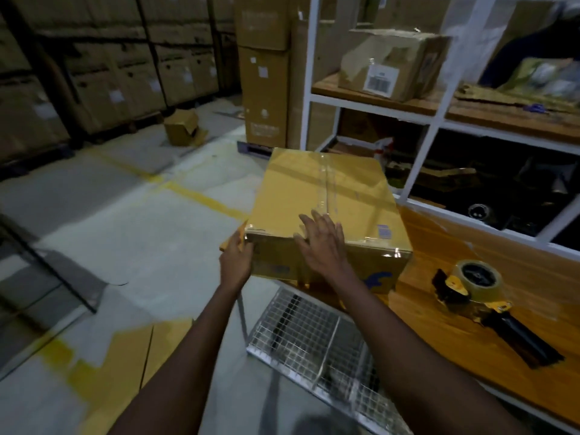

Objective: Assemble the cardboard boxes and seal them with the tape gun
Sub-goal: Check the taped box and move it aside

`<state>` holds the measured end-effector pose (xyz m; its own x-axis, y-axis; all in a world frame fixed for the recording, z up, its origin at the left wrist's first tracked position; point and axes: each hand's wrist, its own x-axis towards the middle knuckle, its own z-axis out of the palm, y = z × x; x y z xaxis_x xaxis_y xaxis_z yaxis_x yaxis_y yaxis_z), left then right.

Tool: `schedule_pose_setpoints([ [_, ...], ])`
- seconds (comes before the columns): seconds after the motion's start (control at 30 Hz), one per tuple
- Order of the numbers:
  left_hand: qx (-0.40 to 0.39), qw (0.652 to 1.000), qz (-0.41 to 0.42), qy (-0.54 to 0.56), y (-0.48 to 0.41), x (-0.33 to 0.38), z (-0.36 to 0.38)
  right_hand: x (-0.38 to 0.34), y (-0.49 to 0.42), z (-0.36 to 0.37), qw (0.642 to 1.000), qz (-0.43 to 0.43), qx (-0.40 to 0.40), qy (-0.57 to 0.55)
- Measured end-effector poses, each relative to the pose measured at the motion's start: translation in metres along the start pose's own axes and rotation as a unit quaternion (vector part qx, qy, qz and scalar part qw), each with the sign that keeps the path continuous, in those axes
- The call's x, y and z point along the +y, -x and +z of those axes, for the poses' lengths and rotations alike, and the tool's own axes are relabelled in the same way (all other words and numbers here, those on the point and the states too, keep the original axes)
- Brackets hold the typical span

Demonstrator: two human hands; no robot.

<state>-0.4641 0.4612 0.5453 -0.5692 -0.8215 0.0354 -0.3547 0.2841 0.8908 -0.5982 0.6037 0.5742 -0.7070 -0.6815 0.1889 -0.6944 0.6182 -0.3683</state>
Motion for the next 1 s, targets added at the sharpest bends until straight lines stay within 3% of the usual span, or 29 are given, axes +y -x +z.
schedule_pose_setpoints([
  [0.13, -0.044, 0.999, 0.014, 0.003, 0.006, -0.001, 0.007, -0.010, -0.017, 0.004, 0.995, -0.012, -0.068, 0.066],
  [0.27, -0.112, 0.991, 0.008, -0.072, 0.012, -0.008, 0.019, -0.010, -0.022, 0.007, 0.996, -0.023, -0.051, 0.075],
  [0.57, -0.082, 0.975, 0.081, -0.192, 0.016, -0.025, 0.042, -0.002, -0.022, 0.021, 0.993, -0.042, -0.033, 0.103],
  [0.7, -0.043, 0.994, 0.076, -0.073, 0.017, -0.029, 0.042, -0.002, -0.023, 0.024, 0.994, -0.039, -0.023, 0.099],
  [0.8, 0.020, 0.998, 0.024, 0.047, 0.015, -0.027, 0.042, -0.001, -0.023, 0.026, 0.994, -0.037, -0.020, 0.104],
  [0.9, 0.077, 0.978, -0.055, 0.183, 0.004, -0.019, 0.042, -0.001, -0.023, 0.027, 0.993, -0.039, -0.013, 0.108],
  [1.0, 0.115, 0.963, -0.102, 0.221, -0.008, -0.009, 0.037, -0.003, -0.023, 0.028, 0.994, -0.036, -0.009, 0.104],
])
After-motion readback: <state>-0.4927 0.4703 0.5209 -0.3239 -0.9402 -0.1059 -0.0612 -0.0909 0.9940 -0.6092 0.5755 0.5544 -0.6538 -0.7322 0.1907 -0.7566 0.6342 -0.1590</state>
